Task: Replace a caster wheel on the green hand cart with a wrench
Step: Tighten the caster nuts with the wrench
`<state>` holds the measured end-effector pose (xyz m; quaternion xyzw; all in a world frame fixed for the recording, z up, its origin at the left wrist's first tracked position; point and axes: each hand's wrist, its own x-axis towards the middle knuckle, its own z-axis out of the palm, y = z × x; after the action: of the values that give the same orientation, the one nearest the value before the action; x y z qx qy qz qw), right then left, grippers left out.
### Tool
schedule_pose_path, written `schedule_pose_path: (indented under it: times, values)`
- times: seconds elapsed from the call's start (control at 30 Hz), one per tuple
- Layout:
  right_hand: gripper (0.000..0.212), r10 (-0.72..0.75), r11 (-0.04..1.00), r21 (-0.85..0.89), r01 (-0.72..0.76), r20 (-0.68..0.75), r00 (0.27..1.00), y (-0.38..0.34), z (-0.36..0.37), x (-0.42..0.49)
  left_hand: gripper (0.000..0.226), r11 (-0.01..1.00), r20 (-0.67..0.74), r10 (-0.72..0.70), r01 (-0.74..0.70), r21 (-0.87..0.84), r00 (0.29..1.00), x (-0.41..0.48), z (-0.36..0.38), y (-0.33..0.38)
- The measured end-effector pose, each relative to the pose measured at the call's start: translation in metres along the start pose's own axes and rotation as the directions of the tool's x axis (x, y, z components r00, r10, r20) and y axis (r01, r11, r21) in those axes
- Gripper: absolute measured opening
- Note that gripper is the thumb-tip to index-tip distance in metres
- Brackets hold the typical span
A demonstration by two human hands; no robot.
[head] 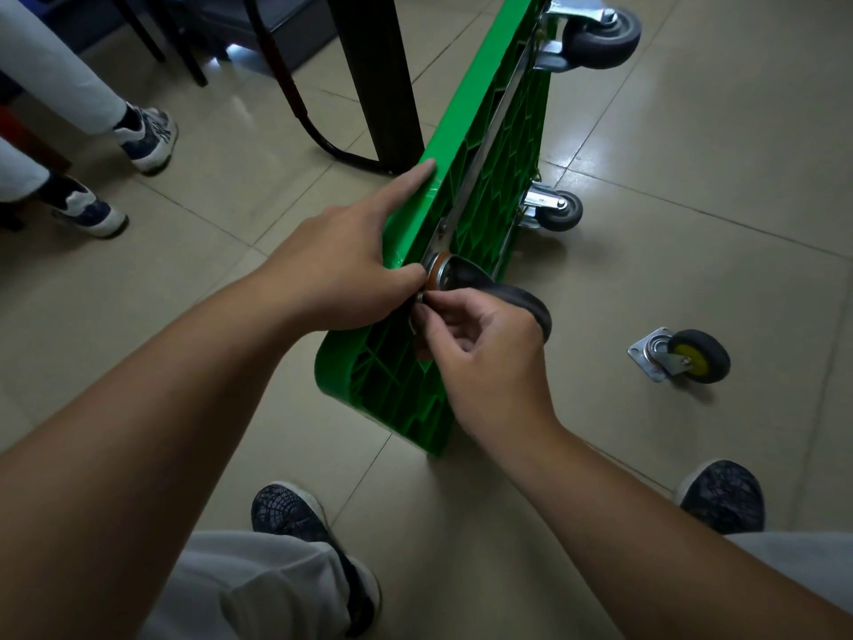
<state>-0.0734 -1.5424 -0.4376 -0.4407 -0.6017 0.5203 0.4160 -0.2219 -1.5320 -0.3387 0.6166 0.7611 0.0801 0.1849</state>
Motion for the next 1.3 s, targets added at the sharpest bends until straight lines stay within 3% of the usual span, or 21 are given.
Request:
schedule_pose_path:
  times: [0.3, 0.43, 0.6, 0.73, 0.87, 1.3]
  values:
    - [0.017, -0.001, 0.998, -0.067, 0.002, 0.012, 1.0, -0.006, 0.0, 0.001, 0.091, 1.0, -0.002, -0.005, 0.005, 0.018, 1.0, 0.0, -0.001, 0.001]
    - [0.013, 0.005, 0.999, 0.038, -0.005, -0.011, 1.0, -0.009, 0.002, -0.003, 0.091, 1.0, 0.0, -0.004, 0.004, 0.011, 1.0, 0.0, 0.0, 0.002]
    - [0.021, -0.023, 1.0, -0.014, 0.023, 0.034, 0.999, -0.003, -0.001, -0.006, 0.091, 1.0, 0.006, -0.006, 0.006, -0.004, 1.0, -0.001, 0.0, 0.002]
    - [0.03, -0.037, 0.999, 0.029, 0.037, -0.01, 0.999, -0.005, 0.003, -0.011, 0.091, 1.0, 0.012, -0.015, 0.015, -0.025, 1.0, -0.002, -0.002, 0.002]
    - [0.019, 0.011, 0.992, 0.123, -0.001, -0.079, 0.997, -0.007, 0.004, -0.006, 0.09, 0.998, 0.004, -0.017, 0.017, -0.061, 1.0, -0.002, -0.003, 0.002]
    - [0.014, -0.095, 0.994, -0.062, 0.092, -0.043, 0.995, -0.004, 0.001, 0.0, 0.094, 0.989, 0.061, -0.007, 0.016, -0.145, 0.998, 0.007, -0.003, 0.002]
